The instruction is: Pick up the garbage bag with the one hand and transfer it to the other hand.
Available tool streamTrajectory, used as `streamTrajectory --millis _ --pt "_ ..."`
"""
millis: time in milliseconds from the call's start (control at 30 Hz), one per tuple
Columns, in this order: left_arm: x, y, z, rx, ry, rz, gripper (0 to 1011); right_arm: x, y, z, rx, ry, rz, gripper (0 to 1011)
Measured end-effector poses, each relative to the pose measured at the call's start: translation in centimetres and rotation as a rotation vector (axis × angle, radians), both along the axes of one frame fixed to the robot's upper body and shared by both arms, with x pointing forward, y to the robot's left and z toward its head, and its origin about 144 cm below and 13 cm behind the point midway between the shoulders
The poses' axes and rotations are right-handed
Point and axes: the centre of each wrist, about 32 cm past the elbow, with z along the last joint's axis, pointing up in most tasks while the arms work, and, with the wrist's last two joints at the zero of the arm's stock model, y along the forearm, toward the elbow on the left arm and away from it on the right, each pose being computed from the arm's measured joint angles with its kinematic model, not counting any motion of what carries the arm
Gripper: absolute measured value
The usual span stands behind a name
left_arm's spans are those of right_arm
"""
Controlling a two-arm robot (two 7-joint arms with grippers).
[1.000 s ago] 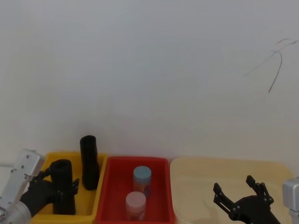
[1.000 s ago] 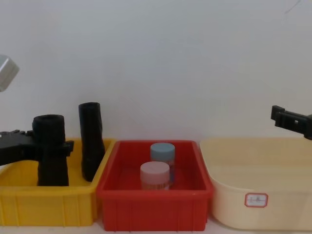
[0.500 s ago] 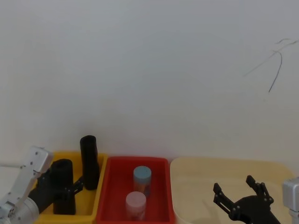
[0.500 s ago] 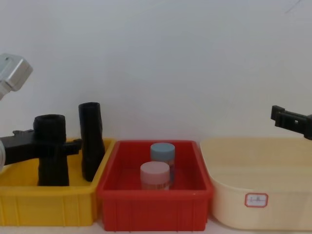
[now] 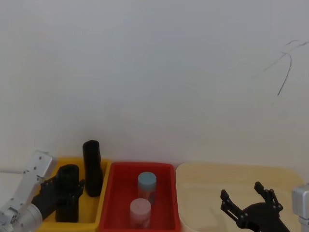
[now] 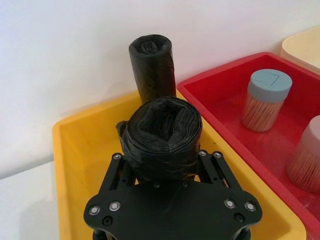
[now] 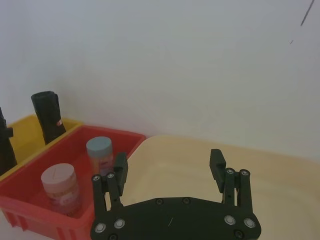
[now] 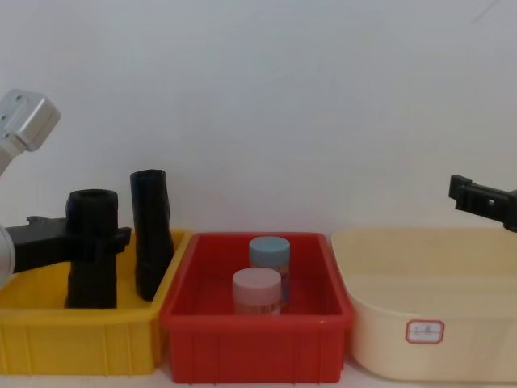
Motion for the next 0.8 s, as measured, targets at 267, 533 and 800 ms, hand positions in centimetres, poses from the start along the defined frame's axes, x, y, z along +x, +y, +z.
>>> streamTrajectory --millis 267,533,800 --pt "-0.2 0.1 0.6 -0.004 -0.018 -0.036 429 0.0 0.0 0.0 0.0 0.0 0.0 1000" --pt "-0.4 0.2 2.6 -0.037 -0.06 -0.114 386 0.0 0.0 0.0 0.0 0.0 0.0 1000" --pt "-0.3 0.1 6.2 -0.075 -0.139 -0.218 371 0.0 0.0 0.0 0.0 0.0 0.005 1000"
